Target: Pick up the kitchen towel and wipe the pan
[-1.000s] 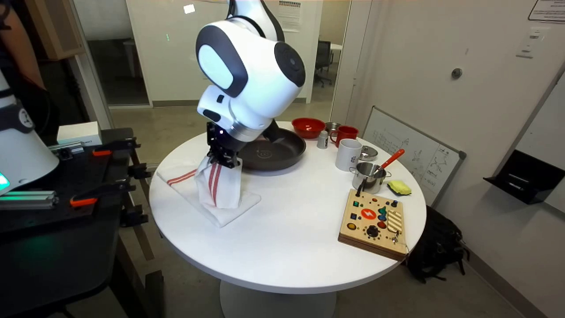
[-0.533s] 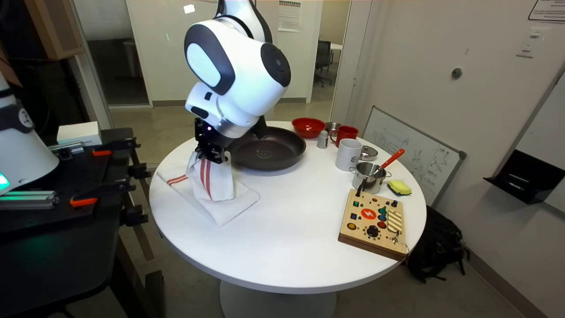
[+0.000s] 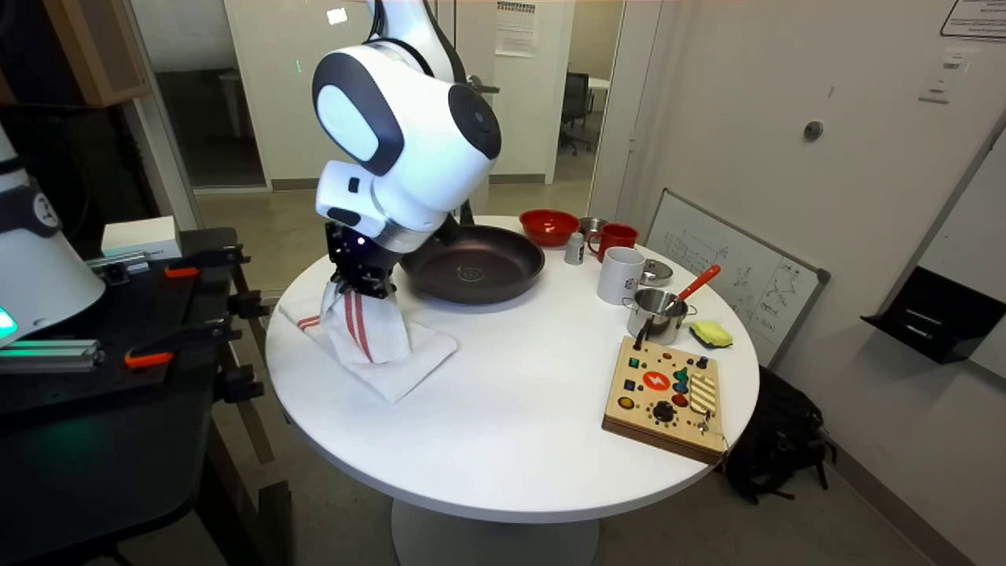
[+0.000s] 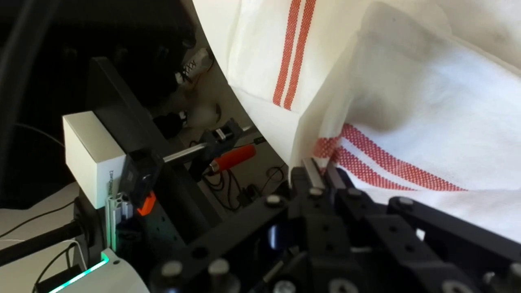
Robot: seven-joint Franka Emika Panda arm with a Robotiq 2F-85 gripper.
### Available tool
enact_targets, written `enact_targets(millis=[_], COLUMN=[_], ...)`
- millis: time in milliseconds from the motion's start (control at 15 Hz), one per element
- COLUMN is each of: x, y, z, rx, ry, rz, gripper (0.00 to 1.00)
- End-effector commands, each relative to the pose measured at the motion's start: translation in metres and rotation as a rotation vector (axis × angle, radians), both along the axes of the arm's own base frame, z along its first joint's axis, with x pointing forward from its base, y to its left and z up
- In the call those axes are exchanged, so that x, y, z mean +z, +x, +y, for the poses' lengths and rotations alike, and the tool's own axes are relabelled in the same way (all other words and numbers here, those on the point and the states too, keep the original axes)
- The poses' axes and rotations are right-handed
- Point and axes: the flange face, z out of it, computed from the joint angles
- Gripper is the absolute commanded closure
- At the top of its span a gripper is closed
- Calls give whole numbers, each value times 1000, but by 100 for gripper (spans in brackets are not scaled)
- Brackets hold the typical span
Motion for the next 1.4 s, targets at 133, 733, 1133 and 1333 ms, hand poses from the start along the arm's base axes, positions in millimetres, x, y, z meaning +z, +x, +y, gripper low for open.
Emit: enact_targets(millis=[133,733,1133,1333], x=[-1,10,11,10], y=[-20,-58,-94,-107], z=[24,63,76,84], rx=[18,9,-7,8], ry=[25,140,216,237], rz=[-136,-248,-297,-304], gripper=[98,98,98,99])
